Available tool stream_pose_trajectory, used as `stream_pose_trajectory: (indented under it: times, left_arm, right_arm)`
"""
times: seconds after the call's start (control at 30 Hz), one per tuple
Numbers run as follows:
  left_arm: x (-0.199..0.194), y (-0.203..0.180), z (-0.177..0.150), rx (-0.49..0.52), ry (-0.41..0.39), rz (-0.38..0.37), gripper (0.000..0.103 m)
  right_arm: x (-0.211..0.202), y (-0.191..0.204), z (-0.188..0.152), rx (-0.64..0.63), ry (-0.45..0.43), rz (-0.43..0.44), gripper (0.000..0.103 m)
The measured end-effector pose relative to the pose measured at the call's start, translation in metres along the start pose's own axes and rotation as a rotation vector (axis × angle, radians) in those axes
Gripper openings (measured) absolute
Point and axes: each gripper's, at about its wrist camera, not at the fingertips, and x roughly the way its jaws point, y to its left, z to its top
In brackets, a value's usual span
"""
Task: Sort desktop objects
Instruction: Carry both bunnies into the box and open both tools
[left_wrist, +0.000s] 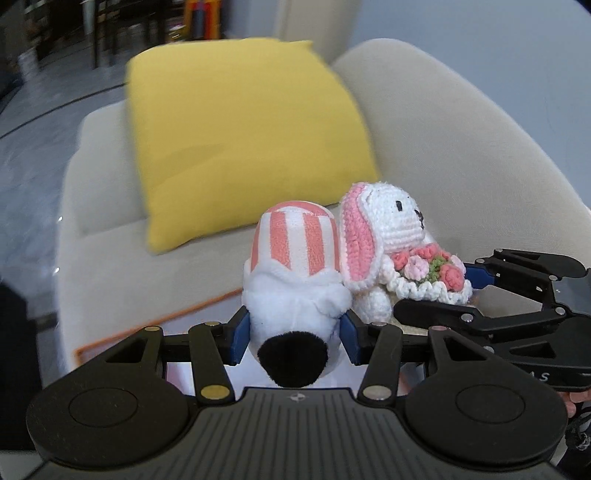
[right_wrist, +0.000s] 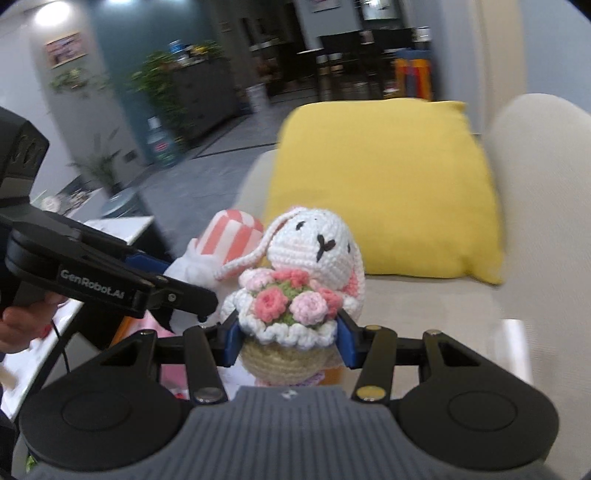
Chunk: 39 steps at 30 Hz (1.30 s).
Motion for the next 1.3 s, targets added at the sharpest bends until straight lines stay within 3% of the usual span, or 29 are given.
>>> stream_pose_trajectory:
  times: [0.27,0.57,0.97,1.3]
  left_arm:
    - [0.042,0.056,-0.026,-0.13,0.114,0.057,0.058]
    - [0.095,0.083,-0.046,-0.137,0.22,0.148,0.058]
    - [0.111,0.096,-0.047,-0.159,0.257,0.126,0.063]
    - [0.121,0.1,-0.048,-0.154,0.239,0.129,0.066]
  right_arm:
    - [0.082,0.033,-0.019,-0.047,0.159,0.095,0.052]
    - [0.157,0.038,-0.04,-0.093,0.297,0.054,0.052]
    - [0.203,0.034,-0.049,-0.095,0.381,0.071,0.052]
    - [0.211,0.034,-0.054,-0.098,0.406,0.09,0.053]
